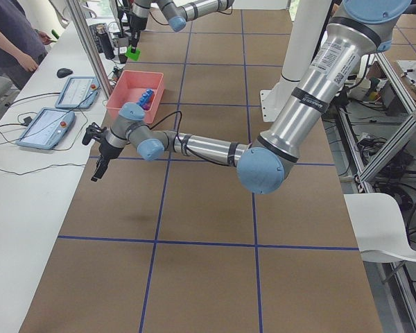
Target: Put all blocks into box
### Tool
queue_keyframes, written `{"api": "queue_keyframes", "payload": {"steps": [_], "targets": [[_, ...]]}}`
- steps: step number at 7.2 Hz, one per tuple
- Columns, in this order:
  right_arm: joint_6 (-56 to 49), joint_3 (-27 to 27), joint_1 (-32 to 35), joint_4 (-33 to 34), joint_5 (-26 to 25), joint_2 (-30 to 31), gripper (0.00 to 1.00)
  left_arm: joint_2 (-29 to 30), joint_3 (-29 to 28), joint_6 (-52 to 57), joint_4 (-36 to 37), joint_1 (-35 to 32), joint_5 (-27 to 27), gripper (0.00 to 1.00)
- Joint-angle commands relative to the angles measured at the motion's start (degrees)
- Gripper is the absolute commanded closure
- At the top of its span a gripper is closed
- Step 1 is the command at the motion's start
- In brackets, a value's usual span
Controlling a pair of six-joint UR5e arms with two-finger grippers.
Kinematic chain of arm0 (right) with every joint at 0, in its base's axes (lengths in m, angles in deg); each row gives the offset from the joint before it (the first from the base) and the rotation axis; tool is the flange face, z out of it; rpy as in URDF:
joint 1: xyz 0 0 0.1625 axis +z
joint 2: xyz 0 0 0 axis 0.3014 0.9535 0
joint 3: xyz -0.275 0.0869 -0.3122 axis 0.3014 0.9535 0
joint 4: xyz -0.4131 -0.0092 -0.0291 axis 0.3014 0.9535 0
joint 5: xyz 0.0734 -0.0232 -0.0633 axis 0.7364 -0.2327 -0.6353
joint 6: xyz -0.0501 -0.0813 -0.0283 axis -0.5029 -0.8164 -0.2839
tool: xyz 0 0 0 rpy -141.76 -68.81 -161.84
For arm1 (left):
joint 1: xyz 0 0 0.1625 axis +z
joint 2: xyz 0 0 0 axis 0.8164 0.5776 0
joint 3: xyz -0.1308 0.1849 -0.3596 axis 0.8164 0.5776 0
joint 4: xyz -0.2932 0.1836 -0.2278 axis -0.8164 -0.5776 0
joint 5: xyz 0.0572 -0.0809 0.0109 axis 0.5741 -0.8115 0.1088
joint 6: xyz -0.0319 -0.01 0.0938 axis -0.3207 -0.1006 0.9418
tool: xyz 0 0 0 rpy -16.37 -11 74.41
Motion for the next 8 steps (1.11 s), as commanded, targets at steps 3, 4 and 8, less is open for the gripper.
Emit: {"api": "queue_keyframes", "payload": {"steps": [3,4,8], "targets": [[8.11,5.72,-6.92,-5.10,-7.08,-3.17,1.00,-4.41,-0.13,13.59,0.18,-3.61,-1.41,0.00],[9.88,5.81,-8.49,-5.10,-9.08,-3.44,0.22,-5.11,-0.21,18.09,0.45,-4.85,-1.60,0.00],[6.23,1.71,-8.25,3.27,-9.28,-3.70,0.00,-10.03,0.05,34.50,3.93,-12.58,-14.49,0.00]]}}
